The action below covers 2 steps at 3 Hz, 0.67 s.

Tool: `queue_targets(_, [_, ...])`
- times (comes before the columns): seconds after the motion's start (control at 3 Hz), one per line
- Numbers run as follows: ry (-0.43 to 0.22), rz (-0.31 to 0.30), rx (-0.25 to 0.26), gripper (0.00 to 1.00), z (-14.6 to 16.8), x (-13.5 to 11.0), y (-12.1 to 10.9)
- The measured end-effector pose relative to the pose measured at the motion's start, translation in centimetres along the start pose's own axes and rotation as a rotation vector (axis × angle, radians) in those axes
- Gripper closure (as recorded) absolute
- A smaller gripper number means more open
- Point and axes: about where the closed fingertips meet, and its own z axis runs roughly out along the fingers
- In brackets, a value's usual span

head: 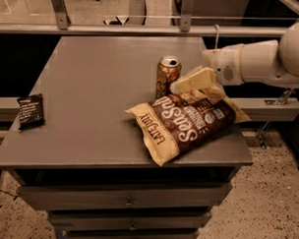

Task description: Move orange can near brown chip bag

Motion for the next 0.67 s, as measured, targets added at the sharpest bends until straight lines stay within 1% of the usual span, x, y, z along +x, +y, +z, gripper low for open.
queue_targets(0.33, [-0.067,-0.066,0.075,0.0,-4.6,1.4,-2.1])
queue_targets(0.67, [-0.066,-0.105,0.098,0.0,-6.0,2.1,-2.5])
